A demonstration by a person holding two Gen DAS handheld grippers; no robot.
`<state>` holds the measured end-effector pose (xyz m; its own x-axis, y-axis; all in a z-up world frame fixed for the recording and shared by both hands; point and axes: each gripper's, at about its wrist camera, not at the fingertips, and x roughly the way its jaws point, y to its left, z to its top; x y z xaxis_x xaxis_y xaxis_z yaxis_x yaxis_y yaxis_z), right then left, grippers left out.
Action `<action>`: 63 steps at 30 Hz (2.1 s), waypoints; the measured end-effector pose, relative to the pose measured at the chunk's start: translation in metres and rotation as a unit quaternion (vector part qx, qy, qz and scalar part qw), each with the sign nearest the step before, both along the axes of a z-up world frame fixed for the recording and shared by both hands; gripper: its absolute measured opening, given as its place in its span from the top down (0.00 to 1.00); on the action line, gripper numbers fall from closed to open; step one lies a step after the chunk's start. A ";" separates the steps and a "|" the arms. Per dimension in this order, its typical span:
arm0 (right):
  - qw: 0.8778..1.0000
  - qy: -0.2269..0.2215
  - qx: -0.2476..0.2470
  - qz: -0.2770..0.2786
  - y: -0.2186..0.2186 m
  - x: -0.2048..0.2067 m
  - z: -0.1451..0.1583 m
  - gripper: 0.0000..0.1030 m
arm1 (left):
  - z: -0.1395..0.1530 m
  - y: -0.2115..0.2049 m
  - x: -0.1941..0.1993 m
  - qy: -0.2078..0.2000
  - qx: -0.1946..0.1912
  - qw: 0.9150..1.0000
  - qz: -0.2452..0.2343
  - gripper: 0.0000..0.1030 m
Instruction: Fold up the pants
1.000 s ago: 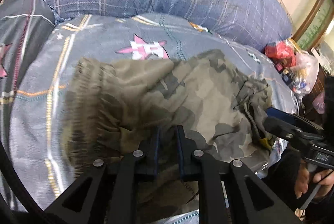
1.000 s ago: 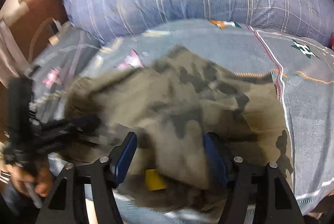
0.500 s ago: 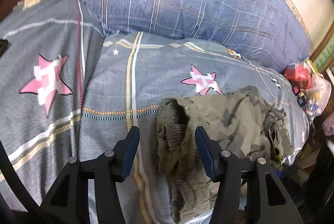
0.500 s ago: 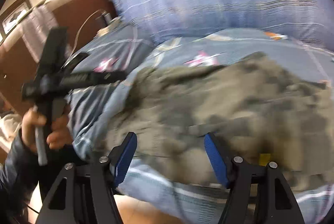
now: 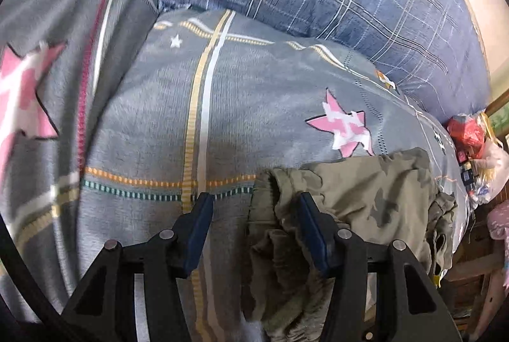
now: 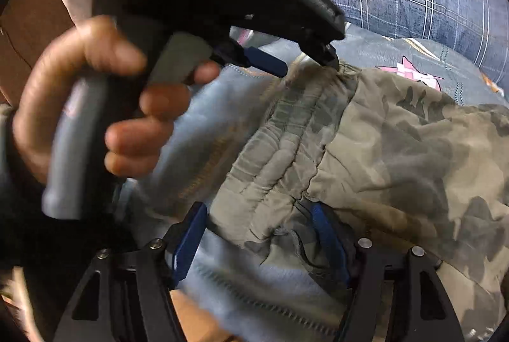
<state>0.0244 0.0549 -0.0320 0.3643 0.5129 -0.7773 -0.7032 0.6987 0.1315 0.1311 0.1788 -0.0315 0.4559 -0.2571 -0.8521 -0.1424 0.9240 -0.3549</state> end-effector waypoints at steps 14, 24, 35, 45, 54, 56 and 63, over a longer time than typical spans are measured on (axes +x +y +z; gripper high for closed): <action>0.993 0.042 0.101 -0.046 -0.056 0.006 0.030 0.66 | 0.052 -0.011 -0.007 -0.067 -0.002 0.997 -0.032 0.99; 0.986 0.061 0.142 -0.071 -0.078 0.024 0.044 0.66 | 0.058 0.005 -0.027 -0.045 0.027 0.999 0.000 0.91; 0.964 -0.030 0.219 -0.150 -0.085 0.072 0.105 0.66 | 0.028 0.036 -0.032 -0.020 -0.047 0.999 0.015 0.88; 0.986 0.052 0.136 -0.084 -0.008 0.071 0.009 0.40 | 0.023 0.037 -0.009 -0.002 -0.066 0.998 -0.017 0.71; 0.991 0.011 0.097 -0.096 -0.004 0.060 0.009 0.40 | 0.024 0.020 0.054 -0.014 -0.017 0.996 -0.085 0.44; 0.992 -0.009 0.082 -0.095 0.000 0.057 0.005 0.40 | 0.014 0.014 0.067 -0.005 -0.010 0.995 -0.099 0.44; 0.992 -0.056 0.034 -0.106 0.012 0.053 -0.004 0.40 | -0.006 0.013 0.078 0.004 0.005 0.995 -0.099 0.49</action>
